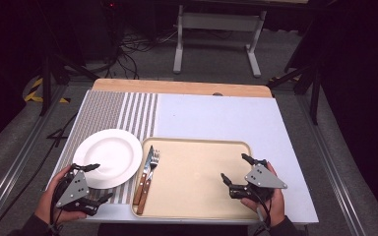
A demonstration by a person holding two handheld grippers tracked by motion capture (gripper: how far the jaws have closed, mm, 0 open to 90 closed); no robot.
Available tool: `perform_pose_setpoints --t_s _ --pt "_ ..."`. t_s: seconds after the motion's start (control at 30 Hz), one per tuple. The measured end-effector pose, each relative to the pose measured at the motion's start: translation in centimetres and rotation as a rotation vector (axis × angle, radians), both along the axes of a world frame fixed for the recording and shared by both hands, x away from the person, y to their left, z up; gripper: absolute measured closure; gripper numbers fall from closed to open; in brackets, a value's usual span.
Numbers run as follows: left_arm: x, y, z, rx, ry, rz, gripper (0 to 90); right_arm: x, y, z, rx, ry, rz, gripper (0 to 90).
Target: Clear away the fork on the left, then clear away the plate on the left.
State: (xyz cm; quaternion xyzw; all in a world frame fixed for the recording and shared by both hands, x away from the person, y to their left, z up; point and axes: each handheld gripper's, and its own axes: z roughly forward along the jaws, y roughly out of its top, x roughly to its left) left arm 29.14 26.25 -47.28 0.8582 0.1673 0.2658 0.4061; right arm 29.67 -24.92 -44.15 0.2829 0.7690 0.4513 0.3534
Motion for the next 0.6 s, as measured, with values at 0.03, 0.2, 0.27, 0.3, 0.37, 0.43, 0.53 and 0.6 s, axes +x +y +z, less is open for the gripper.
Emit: perform_pose_setpoints --t_s 0.03,0.2,0.27,0.3,0.37,0.43,0.53,0.6 --pt "0.0 0.4 -0.1 -0.010 0.001 0.011 6.0 0.0 0.0 -0.1 -0.002 0.001 0.001 12.2" --pt "0.1 1.4 -0.2 -0.023 0.006 0.048 5.8 0.0 0.1 0.0 0.001 0.000 0.000 12.2" --pt "0.1 1.8 -0.3 -0.043 0.017 0.061 5.8 0.1 0.2 0.0 -0.004 -0.001 0.002 12.3" --pt "0.1 2.0 -0.4 -0.040 0.013 0.073 5.9 0.1 0.2 0.0 -0.005 0.000 0.004 12.3" --pt "-0.1 2.1 -0.6 -0.037 0.013 0.077 7.0 0.2 0.3 0.0 -0.004 -0.002 0.009 12.2" --pt "-0.4 2.1 -0.8 -0.016 0.018 0.082 7.5 0.3 0.5 0.0 -0.003 0.001 0.012 12.2" --pt "-0.8 2.5 -1.1 -0.008 0.011 0.079 7.5 0.3 0.6 -0.2 0.000 0.014 0.016 12.2" --pt "-0.9 2.8 -1.3 -0.004 0.009 0.088 7.3 0.3 0.7 -0.3 -0.003 0.016 0.017 12.1"
